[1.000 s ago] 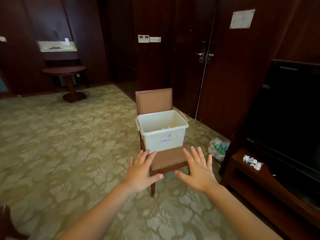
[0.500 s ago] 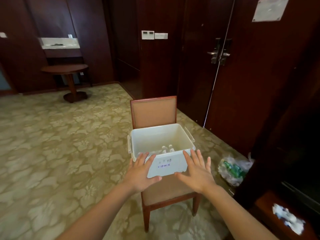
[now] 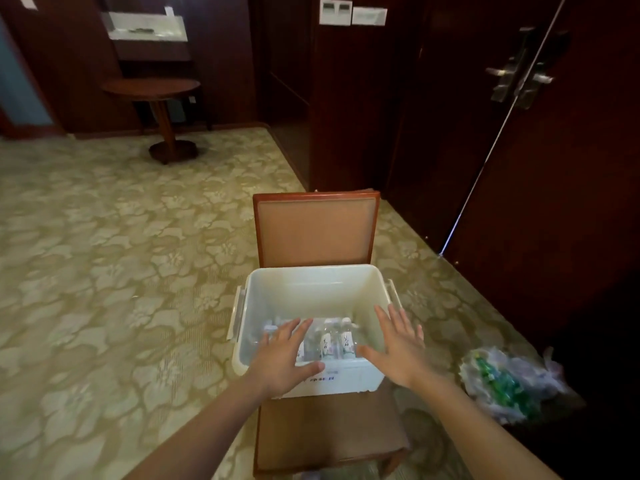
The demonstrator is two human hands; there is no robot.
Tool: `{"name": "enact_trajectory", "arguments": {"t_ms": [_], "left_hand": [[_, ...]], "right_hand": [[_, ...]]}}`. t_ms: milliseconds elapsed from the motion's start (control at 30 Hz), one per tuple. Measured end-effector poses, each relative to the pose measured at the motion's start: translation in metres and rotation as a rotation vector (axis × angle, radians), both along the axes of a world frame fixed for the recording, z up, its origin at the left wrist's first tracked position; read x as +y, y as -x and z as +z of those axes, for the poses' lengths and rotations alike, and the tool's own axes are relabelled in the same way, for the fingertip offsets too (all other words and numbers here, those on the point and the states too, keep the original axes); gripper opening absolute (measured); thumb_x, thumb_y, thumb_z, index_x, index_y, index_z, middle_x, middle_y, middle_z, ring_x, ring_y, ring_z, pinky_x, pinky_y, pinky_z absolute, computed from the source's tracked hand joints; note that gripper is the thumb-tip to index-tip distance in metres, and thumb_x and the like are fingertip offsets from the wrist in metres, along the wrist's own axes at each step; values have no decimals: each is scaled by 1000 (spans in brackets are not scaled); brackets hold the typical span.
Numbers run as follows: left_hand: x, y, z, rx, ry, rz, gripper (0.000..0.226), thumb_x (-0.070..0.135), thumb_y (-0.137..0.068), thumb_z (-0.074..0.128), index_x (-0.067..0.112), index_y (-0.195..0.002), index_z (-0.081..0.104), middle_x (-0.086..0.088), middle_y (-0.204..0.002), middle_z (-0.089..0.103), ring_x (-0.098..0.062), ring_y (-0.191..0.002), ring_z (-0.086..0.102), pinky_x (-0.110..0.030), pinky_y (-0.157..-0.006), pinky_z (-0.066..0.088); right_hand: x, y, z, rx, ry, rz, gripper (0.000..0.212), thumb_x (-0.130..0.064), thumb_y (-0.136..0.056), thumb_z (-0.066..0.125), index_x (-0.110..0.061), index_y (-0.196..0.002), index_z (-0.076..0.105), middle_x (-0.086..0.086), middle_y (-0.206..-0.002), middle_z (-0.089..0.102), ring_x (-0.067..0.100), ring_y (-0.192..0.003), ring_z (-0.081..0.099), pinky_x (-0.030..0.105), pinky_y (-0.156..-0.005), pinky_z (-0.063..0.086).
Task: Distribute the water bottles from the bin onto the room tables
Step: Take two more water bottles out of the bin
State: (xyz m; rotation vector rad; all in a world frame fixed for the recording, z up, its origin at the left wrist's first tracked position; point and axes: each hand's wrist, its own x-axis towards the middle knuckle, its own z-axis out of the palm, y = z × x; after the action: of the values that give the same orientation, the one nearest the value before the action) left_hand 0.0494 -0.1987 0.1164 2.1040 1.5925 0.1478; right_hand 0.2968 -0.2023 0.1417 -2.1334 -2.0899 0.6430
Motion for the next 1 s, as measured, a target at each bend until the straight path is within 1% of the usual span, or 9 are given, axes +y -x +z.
{"name": "enact_trajectory", "arguments": {"t_ms": [100,233,433,500,667,767,833,900,1000], "left_hand": [[51,-15,-29,-14,68,12,89,73,-84,45,39,-154,1,6,-164,6,-20,-150,9,-51,-120,12],[105,-33,-55,12,179,47,86,68,-86,50,38,-154,6,4,-164,10,-24,-149,15,-50,-121,14],[164,-44,-88,57,348,32,89,67,-87,51,32,-155,6,1,-164,9,-23,-149,15,-48,-120,12],[179,-48,-104,46,421,31,89,64,-87,54,32,-155,7,0,-164,10,-23,-149,15,-48,-120,17],[204,-61,-153,-47,597,120,93,55,-86,63,31,-155,6,-1,-164,10,-23,-148,20,-41,-115,27],[211,-73,-181,-109,693,230,91,40,-89,67,30,-155,6,2,-162,17,-22,-143,32,-37,-109,33],[212,-80,-200,-158,758,291,92,37,-89,68,33,-155,5,1,-160,26,-23,-139,40,-38,-110,37],[211,-87,-214,-169,821,322,92,38,-89,67,38,-154,2,-2,-157,31,-26,-130,51,-44,-107,42],[211,-96,-225,-175,837,393,90,32,-90,67,34,-155,4,-3,-160,24,-26,-129,52,-45,-105,44]], "right_hand": [[50,-13,-25,13,57,2,90,-62,-93,47,-30,-159,-5,0,-166,-18,20,-151,-21,47,-121,-10],[106,-19,-56,14,172,4,88,-60,-94,46,-29,-159,-5,2,-166,-17,20,-151,-21,44,-122,-7],[156,-22,-104,134,317,6,89,-56,-94,52,-31,-159,-5,1,-166,-17,20,-151,-21,40,-124,-3],[168,-25,-123,170,374,-5,91,-56,-95,52,-32,-158,-8,0,-166,-16,20,-152,-18,41,-124,0],[191,-30,-180,369,531,-177,92,-44,-97,57,-29,-158,-9,0,-168,-3,22,-154,5,41,-123,16],[203,-29,-213,474,656,-303,93,-34,-95,63,-27,-159,-4,4,-167,7,26,-151,19,41,-119,25],[210,-27,-234,484,704,-311,92,-33,-91,69,-33,-158,6,4,-164,21,27,-145,33,46,-117,34],[213,-29,-254,487,739,-327,91,-39,-81,74,-42,-152,17,2,-158,36,26,-137,46,50,-108,45],[208,-36,-285,496,783,-363,94,-40,-69,81,-37,-147,29,1,-145,51,25,-126,56,47,-101,51]]}}
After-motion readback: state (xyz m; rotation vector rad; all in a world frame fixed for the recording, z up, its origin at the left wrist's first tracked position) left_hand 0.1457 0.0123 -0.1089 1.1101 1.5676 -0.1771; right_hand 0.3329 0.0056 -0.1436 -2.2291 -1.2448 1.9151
